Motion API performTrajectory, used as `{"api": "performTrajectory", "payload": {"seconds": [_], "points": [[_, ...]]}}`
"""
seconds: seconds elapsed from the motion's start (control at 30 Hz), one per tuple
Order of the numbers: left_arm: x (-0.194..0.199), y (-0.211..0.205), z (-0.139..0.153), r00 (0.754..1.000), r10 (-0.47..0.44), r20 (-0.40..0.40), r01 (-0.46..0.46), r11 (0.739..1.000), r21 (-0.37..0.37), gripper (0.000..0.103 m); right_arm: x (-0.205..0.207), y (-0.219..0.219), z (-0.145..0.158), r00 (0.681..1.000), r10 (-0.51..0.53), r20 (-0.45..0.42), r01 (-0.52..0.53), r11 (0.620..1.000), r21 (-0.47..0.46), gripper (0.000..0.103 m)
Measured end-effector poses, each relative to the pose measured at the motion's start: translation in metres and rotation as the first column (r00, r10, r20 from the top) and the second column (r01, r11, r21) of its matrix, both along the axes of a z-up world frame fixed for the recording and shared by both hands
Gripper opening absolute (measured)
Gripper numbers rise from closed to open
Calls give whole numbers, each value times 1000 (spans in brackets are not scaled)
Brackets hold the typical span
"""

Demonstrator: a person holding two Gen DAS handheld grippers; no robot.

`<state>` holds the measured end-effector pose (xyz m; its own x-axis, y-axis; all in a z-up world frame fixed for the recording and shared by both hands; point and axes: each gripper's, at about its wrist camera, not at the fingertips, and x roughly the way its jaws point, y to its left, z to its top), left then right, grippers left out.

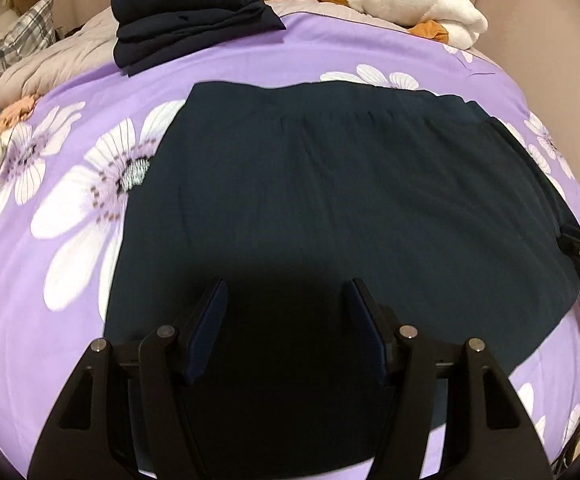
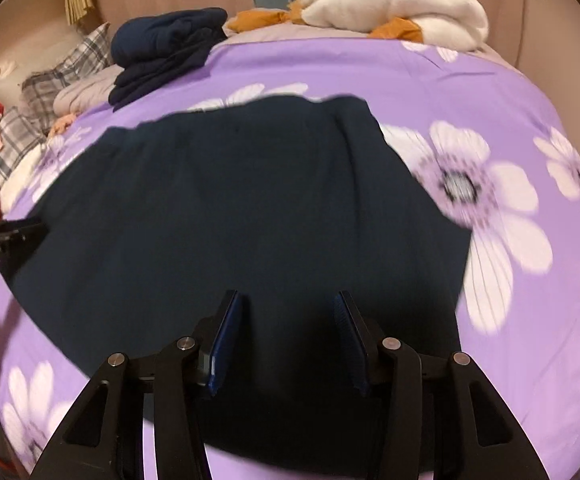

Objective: Fold large clothes

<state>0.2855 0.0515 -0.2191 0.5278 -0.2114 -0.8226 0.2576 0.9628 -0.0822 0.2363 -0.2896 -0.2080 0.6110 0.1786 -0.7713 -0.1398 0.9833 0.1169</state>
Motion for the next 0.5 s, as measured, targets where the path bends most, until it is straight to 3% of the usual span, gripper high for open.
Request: {"api": "performTrajectory", "payload": {"seconds": [0.27, 0.5], "points": [[-38, 14, -2, 1000, 1, -24, -3, 998, -55, 65, -26, -13, -12, 999, -40, -25, 42, 996, 73, 49], [-71, 59, 16, 994, 108, -13, -108, 984, -138, 65, -54, -27, 6, 996, -91, -9, 91, 982, 166, 49]]}}
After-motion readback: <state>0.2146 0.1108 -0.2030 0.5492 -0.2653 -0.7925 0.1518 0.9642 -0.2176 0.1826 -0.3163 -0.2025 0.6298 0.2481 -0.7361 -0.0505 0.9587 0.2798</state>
